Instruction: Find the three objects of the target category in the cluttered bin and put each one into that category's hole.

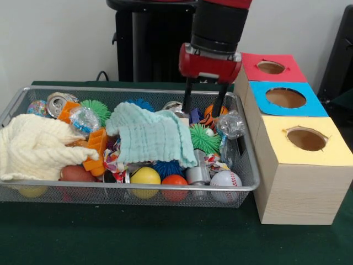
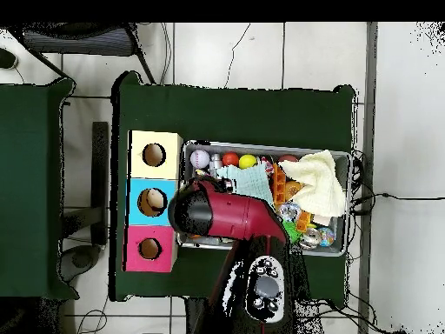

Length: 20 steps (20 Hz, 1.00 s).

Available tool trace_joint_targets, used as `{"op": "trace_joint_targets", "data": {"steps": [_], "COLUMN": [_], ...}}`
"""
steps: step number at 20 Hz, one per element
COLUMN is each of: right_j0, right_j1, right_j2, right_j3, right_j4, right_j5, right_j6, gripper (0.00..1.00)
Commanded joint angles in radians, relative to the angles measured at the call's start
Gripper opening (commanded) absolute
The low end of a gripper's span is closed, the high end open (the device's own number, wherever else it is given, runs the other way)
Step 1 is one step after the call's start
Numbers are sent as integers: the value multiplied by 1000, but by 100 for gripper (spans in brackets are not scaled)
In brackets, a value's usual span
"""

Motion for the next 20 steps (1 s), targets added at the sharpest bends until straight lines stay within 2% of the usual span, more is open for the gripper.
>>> {"op": "trace_joint_targets", "data": {"steps": [1,7,11,14,18,20], "right_j0": [-22,-4,14,17,-31,-49], "right_j1": [158,197,203,261,358,381], "right_j2": [-74,-183,-229,-223,-150,-122], "right_j3": [-143,-179,-164,-157,-175,-182], "right_j4": [-47,-58,-51,-36,-15,-13], "right_j5": [-39,-61,-111,-120,-120,-111], "right_j6": [137,146,170,178,154,139], "gripper": [100,100,100,100,100,100]}}
